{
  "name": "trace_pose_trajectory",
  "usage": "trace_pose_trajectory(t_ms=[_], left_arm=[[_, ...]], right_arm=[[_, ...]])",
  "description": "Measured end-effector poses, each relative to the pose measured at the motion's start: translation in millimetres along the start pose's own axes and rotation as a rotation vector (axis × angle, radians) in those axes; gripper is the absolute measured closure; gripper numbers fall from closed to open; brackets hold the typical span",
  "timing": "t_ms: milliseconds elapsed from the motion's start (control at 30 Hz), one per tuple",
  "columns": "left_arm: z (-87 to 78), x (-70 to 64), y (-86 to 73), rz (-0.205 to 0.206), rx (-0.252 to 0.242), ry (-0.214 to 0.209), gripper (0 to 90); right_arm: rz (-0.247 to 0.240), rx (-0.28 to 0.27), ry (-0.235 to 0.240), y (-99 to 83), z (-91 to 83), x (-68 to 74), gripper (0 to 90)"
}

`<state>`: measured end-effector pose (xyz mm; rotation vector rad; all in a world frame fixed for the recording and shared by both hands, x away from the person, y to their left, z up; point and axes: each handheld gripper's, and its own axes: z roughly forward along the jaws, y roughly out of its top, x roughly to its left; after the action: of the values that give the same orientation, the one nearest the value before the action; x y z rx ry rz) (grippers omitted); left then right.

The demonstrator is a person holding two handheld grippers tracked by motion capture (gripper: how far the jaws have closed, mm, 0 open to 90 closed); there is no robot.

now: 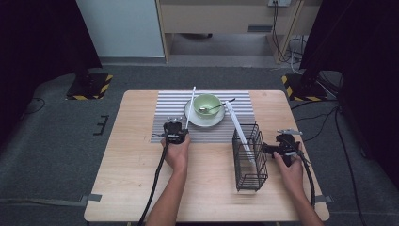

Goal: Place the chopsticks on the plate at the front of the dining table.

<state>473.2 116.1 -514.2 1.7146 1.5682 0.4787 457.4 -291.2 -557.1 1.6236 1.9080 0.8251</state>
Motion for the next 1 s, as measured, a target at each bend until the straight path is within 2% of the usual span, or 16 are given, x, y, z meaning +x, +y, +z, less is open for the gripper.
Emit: trace_pose_trajectory(t_ms=[1000], left_arm=[[5.2, -4.7, -1.2, -0.004, 0.025, 0.007, 85.7]], right_arm=[[0.0, 0.0, 0.0, 0.0, 0.0, 0.0, 0.9]])
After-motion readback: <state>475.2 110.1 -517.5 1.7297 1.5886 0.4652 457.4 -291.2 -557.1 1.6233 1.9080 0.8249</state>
